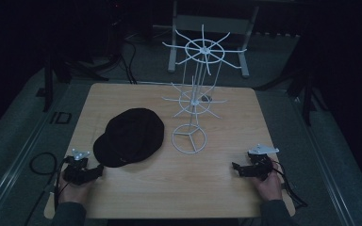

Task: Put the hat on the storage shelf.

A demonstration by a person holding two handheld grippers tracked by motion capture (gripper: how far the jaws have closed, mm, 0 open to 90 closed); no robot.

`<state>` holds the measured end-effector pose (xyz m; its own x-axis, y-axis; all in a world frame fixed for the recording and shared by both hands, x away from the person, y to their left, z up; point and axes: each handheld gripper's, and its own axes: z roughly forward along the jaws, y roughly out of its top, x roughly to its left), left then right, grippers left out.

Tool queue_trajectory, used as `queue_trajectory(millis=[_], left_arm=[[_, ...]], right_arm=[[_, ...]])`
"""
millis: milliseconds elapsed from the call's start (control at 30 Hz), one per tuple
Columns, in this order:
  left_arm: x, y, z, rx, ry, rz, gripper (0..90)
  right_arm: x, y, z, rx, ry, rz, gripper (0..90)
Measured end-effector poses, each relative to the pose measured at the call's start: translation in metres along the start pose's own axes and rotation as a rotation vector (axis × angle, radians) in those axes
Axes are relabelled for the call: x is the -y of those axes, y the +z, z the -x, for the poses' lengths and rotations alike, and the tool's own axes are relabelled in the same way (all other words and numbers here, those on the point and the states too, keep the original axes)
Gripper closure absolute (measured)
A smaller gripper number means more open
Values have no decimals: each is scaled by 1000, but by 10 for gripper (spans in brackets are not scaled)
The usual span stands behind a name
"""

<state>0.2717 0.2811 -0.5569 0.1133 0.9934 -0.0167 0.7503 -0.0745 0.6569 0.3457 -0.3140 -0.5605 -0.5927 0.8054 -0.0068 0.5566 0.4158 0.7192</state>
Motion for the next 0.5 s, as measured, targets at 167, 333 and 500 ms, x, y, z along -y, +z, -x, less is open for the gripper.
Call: queue_trajectory(millis=[167,333,500], left_arm=[[-1,-1,-4,16,15,-3,362],[-2,-4,-13,55,-1,-12,451],[-5,-14,-14,76,18,20,454]], right_arm=[[0,0,0,0,0,0,114],[0,0,0,1,0,0,114],[0,0,0,1,1,0,114]])
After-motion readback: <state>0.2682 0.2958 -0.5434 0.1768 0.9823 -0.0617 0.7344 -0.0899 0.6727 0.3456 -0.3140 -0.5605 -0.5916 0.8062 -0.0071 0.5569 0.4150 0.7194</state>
